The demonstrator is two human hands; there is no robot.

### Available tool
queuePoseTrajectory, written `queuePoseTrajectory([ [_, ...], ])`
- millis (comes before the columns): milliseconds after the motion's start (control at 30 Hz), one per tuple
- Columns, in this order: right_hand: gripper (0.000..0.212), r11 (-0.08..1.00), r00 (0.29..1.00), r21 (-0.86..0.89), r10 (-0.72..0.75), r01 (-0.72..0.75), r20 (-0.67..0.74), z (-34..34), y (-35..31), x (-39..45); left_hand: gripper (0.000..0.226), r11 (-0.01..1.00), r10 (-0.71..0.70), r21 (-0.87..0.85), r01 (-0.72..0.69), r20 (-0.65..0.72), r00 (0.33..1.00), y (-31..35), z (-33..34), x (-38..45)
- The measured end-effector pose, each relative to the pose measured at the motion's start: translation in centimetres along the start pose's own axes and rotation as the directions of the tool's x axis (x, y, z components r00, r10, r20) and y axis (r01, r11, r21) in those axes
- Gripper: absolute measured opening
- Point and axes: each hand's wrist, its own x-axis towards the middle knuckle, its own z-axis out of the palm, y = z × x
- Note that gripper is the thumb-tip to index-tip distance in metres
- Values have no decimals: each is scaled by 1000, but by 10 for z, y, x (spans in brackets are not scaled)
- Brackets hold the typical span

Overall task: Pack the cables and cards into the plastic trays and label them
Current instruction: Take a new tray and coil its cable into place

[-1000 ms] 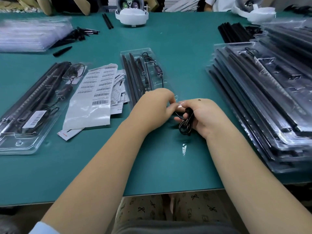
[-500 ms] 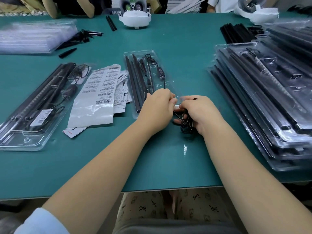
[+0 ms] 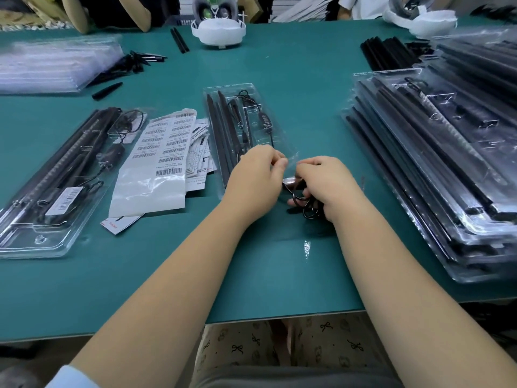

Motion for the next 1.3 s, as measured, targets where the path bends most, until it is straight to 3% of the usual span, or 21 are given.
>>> queuePoseTrajectory([
  [100,24,1000,999,-7,-25,25,-22,-6,1,-1,16,999,30,-44,-28,37,999,-4,-5,1],
  [200,24,950,945,-245,-249,195,-211,-16,2,3,24,998,46,-40,-42,96,994,-1,-12,2],
  [267,22,918,891,-259,-366,300,-267,-21,1,6,30,998,61,-4,-61,179,982,0,-18,2],
  [367,12,947,884,-44,-314,318,-346,-26,-2,12,30,991,46,102,-85,338,940,-3,-31,0],
  [467,11,937,943,292,-90,189,-322,-30,-10,18,23,990,-4,125,-66,489,872,-5,-51,-6],
  [533,17,838,971,542,80,58,-226,-27,-18,23,20,972,-2,192,-138,591,806,-4,-61,-10],
  [600,20,689,978,724,150,3,-146,-20,-24,27,26,940,-21,274,-202,639,769,0,-64,-13],
  [733,16,628,994,778,59,34,-91,-7,-21,28,49,924,-90,341,-173,634,768,11,-63,-14],
  [867,22,451,999,892,-24,-33,49,-15,-18,29,64,930,-222,364,-58,678,701,17,-71,-3],
  [933,25,424,1000,906,-29,5,8,-22,-18,29,55,903,-259,422,-84,688,677,23,-69,-1],
  [1000,25,512,988,847,-15,140,-155,-29,-21,29,48,869,-261,472,-144,687,678,27,-64,-2],
  [1067,22,714,891,599,-77,362,-448,-30,-23,29,47,855,-262,494,-157,674,690,29,-61,-6],
  [1100,20,787,784,387,-188,481,-591,-28,-24,27,46,856,-267,495,-151,672,690,28,-61,-8],
  [1133,16,784,650,153,-369,601,-664,-24,-25,22,46,854,-280,499,-145,677,681,28,-63,-8],
  [1200,15,578,402,-210,-742,788,-537,-10,-22,12,48,852,-312,509,-124,683,661,27,-67,-4],
  [1233,17,464,301,-306,-839,831,-454,-4,-18,10,50,858,-302,501,-117,675,673,28,-67,1],
  [1267,18,401,242,-347,-875,848,-420,0,-16,8,50,870,-268,481,-113,652,710,31,-65,8],
  [1300,19,392,227,-348,-874,852,-430,2,-18,8,49,885,-209,452,-113,602,771,33,-61,15],
])
